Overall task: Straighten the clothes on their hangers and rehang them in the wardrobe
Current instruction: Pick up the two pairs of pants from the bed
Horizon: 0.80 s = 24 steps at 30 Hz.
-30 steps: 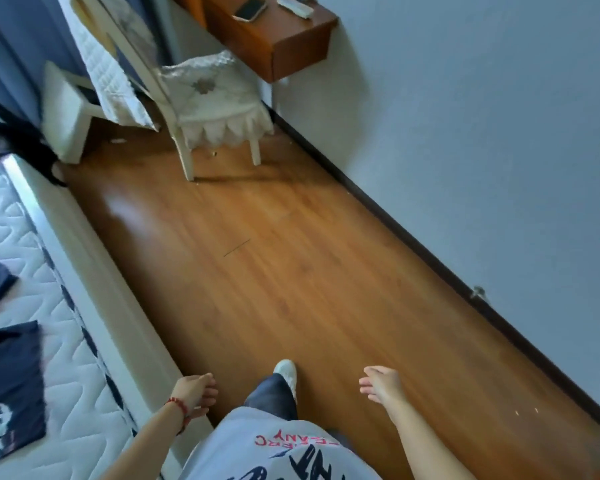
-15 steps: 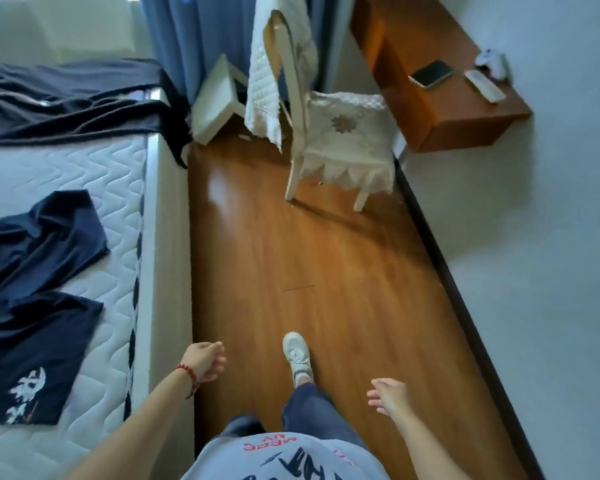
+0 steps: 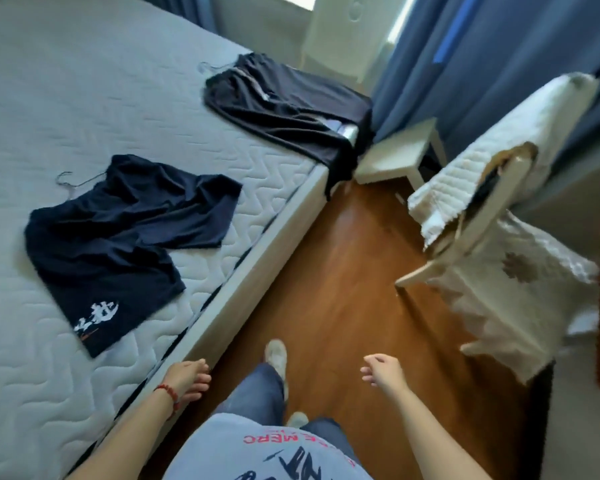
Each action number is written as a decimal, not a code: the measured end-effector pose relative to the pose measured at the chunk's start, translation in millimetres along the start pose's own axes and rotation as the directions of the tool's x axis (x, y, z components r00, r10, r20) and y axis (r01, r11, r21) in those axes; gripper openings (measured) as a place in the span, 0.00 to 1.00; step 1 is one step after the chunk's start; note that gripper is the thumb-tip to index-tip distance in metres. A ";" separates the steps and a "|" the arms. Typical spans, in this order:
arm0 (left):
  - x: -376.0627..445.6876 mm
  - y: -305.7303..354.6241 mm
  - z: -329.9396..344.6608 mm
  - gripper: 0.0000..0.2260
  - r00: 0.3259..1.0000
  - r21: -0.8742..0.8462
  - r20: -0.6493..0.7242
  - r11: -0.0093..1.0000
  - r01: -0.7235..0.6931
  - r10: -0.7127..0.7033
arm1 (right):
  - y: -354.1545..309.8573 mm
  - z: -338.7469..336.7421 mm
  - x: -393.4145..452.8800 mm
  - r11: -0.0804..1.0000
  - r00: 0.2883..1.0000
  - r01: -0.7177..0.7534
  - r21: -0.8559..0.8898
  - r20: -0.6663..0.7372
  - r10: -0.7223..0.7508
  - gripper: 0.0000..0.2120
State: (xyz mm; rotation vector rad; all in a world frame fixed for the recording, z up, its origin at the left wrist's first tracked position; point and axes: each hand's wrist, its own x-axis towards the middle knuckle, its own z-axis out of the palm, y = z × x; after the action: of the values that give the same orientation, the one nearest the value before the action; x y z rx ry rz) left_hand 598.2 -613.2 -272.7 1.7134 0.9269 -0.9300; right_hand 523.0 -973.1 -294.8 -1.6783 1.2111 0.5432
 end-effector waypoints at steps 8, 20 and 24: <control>64.1 76.7 -6.1 0.08 0.986 -0.210 -0.075 0.969 0.134 -0.152 | -147.5 26.4 76.6 0.991 0.995 0.073 -0.109 0.076 -0.065 0.10; 109.3 252.0 -42.2 0.06 0.988 -0.438 -0.133 0.899 0.008 -0.074 | -324.6 77.3 146.1 0.899 0.951 0.238 -0.367 0.274 -0.140 0.09; 115.8 266.5 -56.4 0.08 0.971 -0.542 -0.196 0.840 0.007 -0.134 | -385.1 107.4 169.4 0.829 0.918 0.322 -0.458 0.363 -0.157 0.07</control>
State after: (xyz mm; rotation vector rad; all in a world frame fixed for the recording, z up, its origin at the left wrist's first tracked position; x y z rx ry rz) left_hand 894.0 -611.3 -261.2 1.3129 1.2732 -0.4507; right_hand 955.8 -940.3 -305.4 -2.0542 0.6306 0.9920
